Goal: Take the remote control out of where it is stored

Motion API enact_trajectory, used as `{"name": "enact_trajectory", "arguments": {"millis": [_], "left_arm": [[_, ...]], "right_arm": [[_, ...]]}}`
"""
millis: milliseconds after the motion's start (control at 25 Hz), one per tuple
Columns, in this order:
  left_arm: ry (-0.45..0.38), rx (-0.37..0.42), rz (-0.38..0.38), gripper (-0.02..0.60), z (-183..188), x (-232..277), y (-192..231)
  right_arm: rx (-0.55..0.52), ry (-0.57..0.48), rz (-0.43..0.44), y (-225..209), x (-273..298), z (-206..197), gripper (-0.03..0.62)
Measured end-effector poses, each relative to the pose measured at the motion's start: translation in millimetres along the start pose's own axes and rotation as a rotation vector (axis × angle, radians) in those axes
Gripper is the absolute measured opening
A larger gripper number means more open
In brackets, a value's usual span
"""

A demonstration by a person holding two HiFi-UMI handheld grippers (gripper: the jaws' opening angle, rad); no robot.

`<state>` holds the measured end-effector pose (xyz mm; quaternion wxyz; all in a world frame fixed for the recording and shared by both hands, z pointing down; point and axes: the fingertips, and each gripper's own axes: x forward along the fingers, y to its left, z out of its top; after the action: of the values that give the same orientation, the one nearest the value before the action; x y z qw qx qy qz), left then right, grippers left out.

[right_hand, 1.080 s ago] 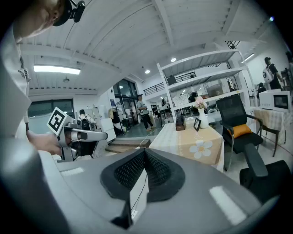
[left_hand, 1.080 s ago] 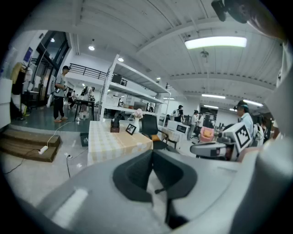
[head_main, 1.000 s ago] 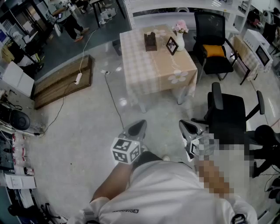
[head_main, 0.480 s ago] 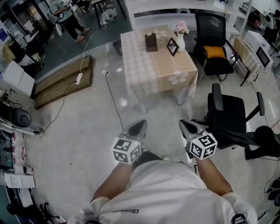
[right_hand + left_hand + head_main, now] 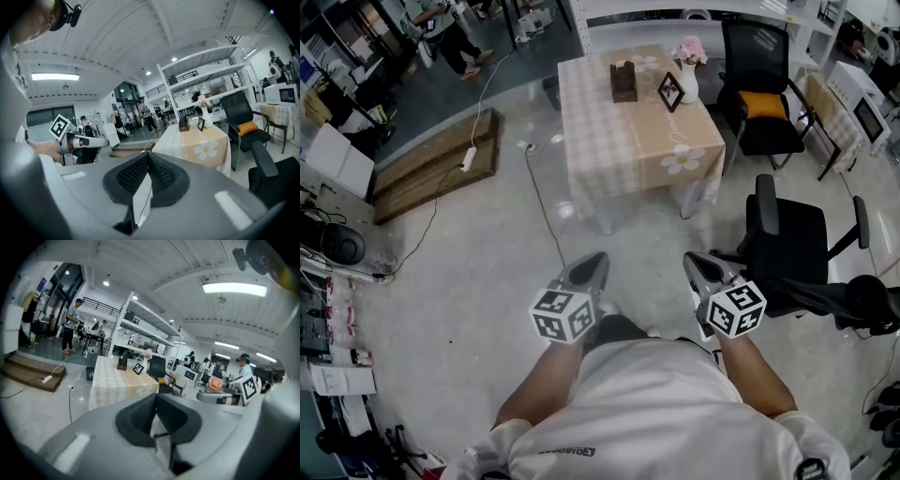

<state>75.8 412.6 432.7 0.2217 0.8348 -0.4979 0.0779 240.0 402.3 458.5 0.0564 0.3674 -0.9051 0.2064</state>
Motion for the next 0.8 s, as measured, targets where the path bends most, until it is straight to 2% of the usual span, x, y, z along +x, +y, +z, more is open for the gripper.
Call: {"name": "enact_trajectory", "arguments": {"millis": [440, 800], "left_arm": [[0.046, 0.039, 0.011, 0.005, 0, 21, 19], [0.035, 0.039, -0.003, 0.005, 36, 68, 72]], "right_arm": [[0.04, 0.023, 0.02, -13, 33, -7, 0.006], [0.046, 0.049, -0.008, -46, 96, 14, 0.006]]}}
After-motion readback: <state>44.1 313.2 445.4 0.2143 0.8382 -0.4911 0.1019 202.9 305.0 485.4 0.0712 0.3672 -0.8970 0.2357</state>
